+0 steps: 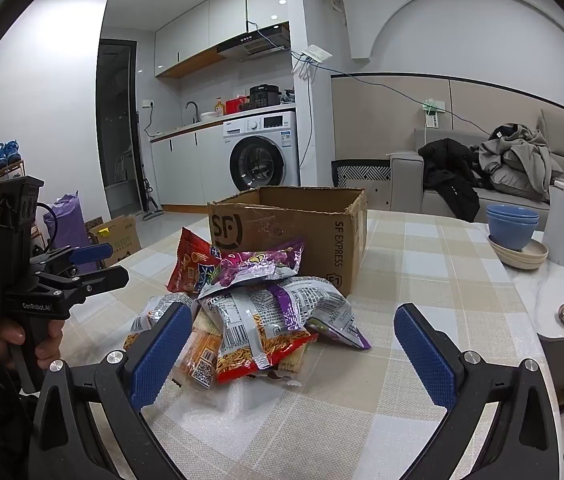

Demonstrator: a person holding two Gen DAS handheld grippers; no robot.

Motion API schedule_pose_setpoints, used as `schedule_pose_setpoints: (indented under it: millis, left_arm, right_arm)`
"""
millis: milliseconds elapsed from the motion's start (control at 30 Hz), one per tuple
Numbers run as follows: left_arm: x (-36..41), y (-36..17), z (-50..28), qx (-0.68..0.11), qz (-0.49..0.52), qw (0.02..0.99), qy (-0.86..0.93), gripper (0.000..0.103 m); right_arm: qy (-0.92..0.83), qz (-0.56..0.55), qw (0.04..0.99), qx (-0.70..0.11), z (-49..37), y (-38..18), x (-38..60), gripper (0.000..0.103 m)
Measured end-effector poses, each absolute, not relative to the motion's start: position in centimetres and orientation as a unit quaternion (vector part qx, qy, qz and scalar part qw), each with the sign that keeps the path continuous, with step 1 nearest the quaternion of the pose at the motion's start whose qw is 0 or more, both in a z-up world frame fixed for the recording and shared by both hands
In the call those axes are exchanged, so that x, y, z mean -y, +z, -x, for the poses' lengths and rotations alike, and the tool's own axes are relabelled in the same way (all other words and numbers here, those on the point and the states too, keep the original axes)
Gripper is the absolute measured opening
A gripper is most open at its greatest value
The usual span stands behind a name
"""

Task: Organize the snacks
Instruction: 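Move both tools toward the snack pile in front of the box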

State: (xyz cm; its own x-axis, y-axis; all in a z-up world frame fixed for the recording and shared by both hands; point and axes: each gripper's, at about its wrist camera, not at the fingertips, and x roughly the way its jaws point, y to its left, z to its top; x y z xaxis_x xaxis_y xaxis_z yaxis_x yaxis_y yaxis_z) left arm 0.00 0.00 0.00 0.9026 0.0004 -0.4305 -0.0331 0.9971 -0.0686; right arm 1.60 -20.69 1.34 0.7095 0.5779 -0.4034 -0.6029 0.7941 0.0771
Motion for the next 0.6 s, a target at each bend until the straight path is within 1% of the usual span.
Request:
schedule_pose_setpoints:
  millis: [600]
  left_arm:
    - [-0.04,0.07,-0.20,-0.224,0.036,0.974,0.009,0.102]
  right_arm:
    - [0.315,0.031,0.925,-0.209,-1.88,1.40,20.87,0.103]
